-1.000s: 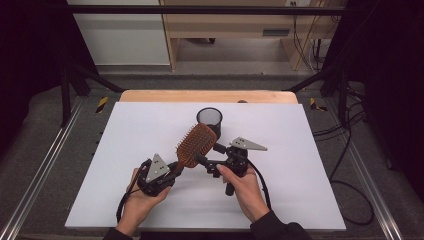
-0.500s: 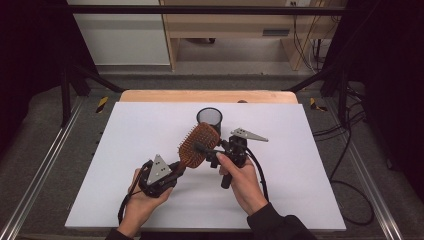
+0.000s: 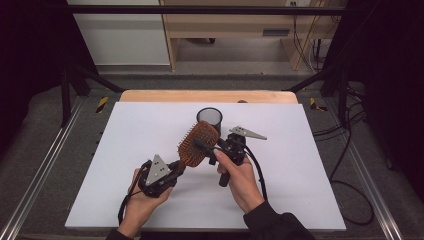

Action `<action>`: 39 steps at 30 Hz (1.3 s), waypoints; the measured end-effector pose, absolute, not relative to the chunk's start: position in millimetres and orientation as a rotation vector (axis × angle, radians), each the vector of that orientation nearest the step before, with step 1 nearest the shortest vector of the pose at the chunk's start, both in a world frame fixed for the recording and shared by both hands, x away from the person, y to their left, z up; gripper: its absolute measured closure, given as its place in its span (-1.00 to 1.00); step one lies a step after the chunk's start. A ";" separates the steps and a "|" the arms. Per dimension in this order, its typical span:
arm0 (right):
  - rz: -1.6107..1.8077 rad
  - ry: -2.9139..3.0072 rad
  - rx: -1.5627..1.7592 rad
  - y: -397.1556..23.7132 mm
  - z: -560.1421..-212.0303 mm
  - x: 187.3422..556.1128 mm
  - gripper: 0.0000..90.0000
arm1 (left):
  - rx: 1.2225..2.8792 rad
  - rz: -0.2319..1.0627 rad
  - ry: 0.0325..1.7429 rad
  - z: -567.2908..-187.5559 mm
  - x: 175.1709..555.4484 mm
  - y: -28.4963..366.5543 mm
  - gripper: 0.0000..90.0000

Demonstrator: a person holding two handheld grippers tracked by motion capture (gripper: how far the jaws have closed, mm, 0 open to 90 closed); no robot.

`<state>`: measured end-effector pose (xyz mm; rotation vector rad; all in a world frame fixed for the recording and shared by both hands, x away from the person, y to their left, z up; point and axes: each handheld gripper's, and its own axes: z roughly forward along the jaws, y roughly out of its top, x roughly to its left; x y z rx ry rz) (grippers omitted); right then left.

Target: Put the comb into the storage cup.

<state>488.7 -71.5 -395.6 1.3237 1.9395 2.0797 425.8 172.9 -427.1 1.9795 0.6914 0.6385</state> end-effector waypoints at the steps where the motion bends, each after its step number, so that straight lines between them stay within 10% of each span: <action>1: 2.079 1.939 1.326 -71.3 -395.5 488.7 -0.21 | 1.978 0.637 0.693 -427.1 425.9 173.1 0.61; 24: 2.086 1.942 1.237 -57.9 -378.4 485.1 0.17 | 1.886 0.571 0.780 -433.7 431.5 177.8 0.56; 39: 2.022 1.826 1.257 -93.8 -329.3 520.8 0.17 | 1.683 0.629 0.903 -428.0 430.5 224.2 -0.48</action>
